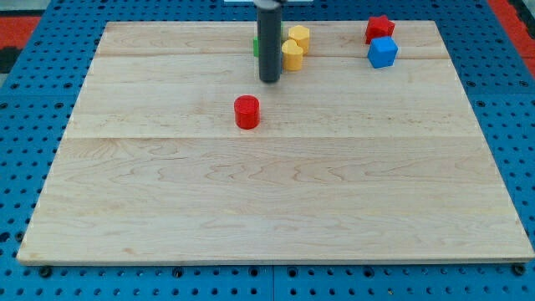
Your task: Push the triangle and red circle into the group of blocks
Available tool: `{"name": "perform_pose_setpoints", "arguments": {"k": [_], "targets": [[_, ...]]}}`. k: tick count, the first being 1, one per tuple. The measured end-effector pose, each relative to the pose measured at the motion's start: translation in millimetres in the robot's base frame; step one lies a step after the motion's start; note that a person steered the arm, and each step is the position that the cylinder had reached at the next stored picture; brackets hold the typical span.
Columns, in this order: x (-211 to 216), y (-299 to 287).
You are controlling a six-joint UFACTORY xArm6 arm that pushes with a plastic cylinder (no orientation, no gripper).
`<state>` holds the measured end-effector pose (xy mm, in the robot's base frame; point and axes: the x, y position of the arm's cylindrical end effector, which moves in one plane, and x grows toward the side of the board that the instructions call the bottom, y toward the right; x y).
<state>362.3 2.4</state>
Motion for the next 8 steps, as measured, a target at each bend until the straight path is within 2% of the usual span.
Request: {"name": "perform_pose_setpoints", "arguments": {"k": [1,2,3,4,5,6,7,8], "targets": [[85.1,12.8],[79.4,-33.3],[20.9,-38.6],[-0.3,-45.5],[6.0,-89.1],[-15.0,-80.5],[-31.3,-21.2],[-38.9,-14.9]]}}
